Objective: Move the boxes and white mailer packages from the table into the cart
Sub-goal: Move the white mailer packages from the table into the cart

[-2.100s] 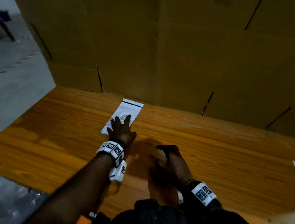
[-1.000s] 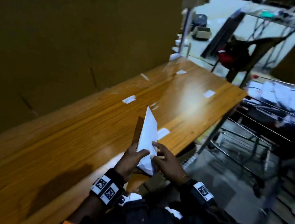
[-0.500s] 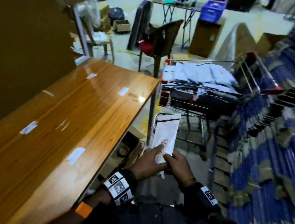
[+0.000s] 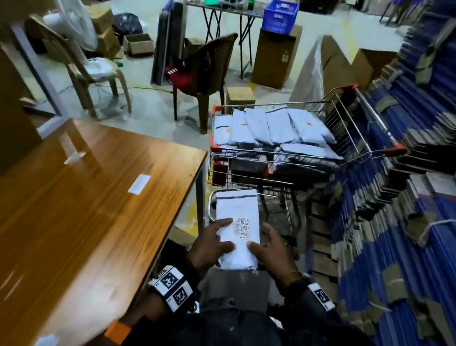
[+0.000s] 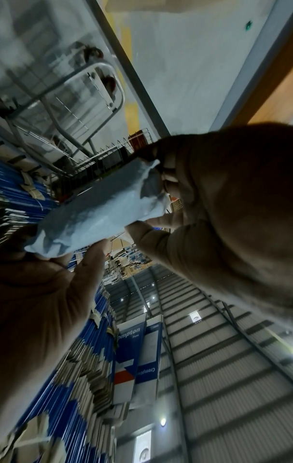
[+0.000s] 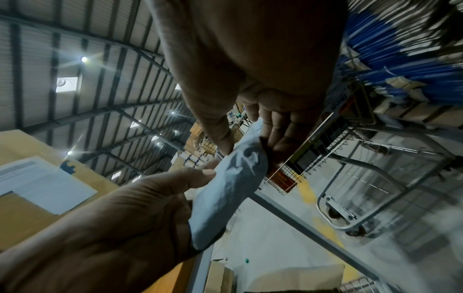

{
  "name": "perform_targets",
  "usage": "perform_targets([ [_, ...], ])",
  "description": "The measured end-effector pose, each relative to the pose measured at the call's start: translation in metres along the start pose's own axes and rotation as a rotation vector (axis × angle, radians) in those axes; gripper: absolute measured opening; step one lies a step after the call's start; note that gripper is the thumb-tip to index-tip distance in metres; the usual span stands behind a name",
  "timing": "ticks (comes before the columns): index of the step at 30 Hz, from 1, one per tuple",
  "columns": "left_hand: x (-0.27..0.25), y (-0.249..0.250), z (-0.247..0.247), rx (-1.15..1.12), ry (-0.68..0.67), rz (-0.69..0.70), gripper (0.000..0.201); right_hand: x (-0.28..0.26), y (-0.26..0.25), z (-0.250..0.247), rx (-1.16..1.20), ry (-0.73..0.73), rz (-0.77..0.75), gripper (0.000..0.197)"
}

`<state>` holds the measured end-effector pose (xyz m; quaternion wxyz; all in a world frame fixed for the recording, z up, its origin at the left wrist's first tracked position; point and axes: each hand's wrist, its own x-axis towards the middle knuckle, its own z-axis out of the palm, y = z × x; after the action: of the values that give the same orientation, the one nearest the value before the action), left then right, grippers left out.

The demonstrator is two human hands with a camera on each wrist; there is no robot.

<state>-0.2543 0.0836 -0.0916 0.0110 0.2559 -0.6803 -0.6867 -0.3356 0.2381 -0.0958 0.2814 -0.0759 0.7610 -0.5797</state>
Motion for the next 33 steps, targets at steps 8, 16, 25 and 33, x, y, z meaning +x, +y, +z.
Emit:
perform_targets([
  [8, 0.093, 0.041, -0.032, 0.036, 0.074, 0.073, 0.060, 0.101, -0.048, 0.022, -0.109, -0.069, -0.100, 0.066],
  [16, 0.163, 0.070, -0.058, 0.190, 0.082, 0.093, 0.059, 0.184, -0.069, 0.029, -0.098, -0.009, -0.190, 0.052],
  [25, 0.235, 0.100, -0.073, 0.396, 0.094, 0.093, 0.062, 0.298, -0.100, 0.022, -0.167, -0.030, -0.182, 0.050],
  [33, 0.307, 0.127, -0.085, 0.546, 0.176, 0.061, 0.051, 0.440, -0.117, 0.020, -0.418, -0.068, -0.190, 0.049],
])
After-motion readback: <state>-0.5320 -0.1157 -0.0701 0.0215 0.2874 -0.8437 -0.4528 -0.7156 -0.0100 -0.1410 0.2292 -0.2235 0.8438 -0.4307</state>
